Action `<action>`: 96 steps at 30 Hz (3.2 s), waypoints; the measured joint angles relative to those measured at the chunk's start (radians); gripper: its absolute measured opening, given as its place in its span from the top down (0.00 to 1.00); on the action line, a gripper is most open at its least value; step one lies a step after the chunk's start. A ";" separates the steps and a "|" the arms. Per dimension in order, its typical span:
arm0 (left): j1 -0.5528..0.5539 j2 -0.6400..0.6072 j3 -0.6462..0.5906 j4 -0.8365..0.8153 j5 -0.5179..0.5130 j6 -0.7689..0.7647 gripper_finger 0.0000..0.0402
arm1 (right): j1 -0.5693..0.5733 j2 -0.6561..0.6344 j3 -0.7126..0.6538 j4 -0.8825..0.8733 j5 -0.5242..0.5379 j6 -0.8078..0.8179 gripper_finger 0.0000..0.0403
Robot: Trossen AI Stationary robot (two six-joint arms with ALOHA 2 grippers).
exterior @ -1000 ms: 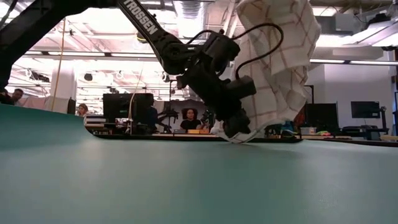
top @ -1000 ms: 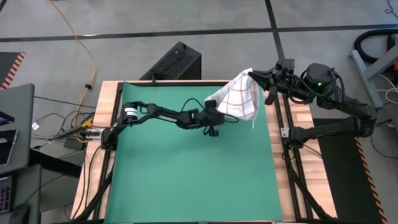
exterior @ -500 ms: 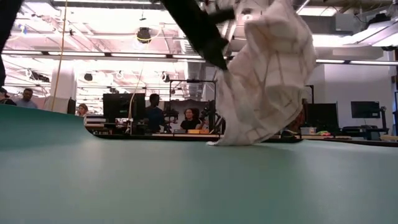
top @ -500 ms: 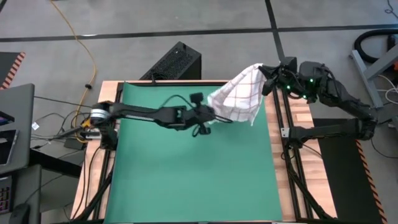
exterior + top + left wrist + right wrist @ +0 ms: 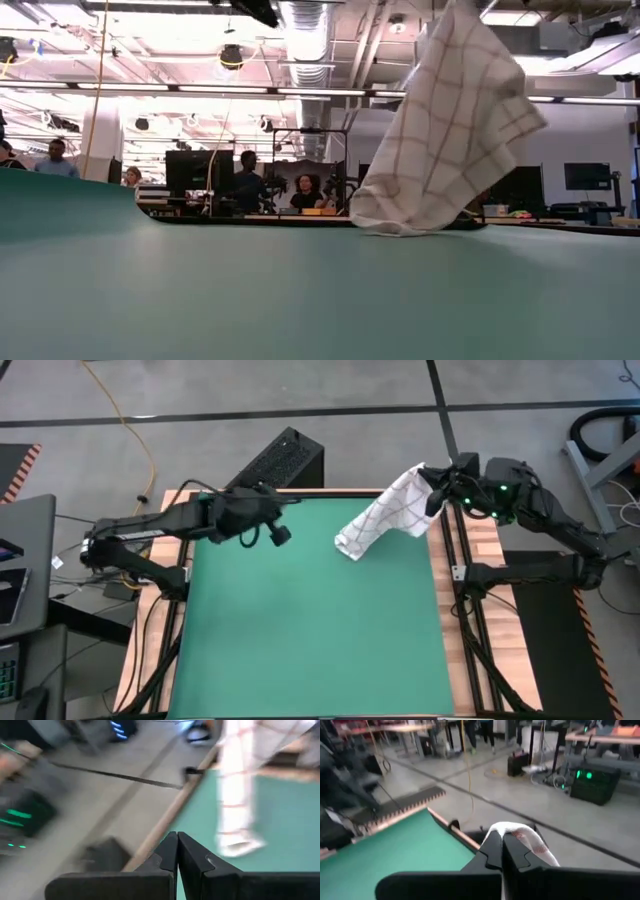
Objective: Roll towel
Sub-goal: Roll the white towel
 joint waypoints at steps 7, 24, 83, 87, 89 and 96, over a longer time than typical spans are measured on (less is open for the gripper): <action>0.014 0.087 -0.456 0.732 0.118 -0.662 1.00 | -0.002 0.009 0.000 0.005 -0.007 0.013 0.98; -0.035 0.663 -0.472 1.404 0.361 -1.481 0.59 | 0.013 0.063 0.000 0.004 -0.014 0.010 0.98; 0.054 0.818 -0.176 1.055 0.182 -1.608 0.57 | 0.014 0.068 0.000 0.050 -0.036 -0.016 0.98; 0.063 0.818 -0.177 1.041 0.172 -1.596 0.60 | 0.014 0.068 0.000 0.050 -0.037 -0.016 0.98; 0.069 0.818 -0.177 1.042 0.168 -1.572 0.65 | 0.014 0.068 0.000 0.050 -0.037 -0.016 0.98; 0.092 0.819 -0.177 1.047 0.171 -1.522 0.94 | 0.014 0.068 0.000 0.049 -0.077 -0.016 0.98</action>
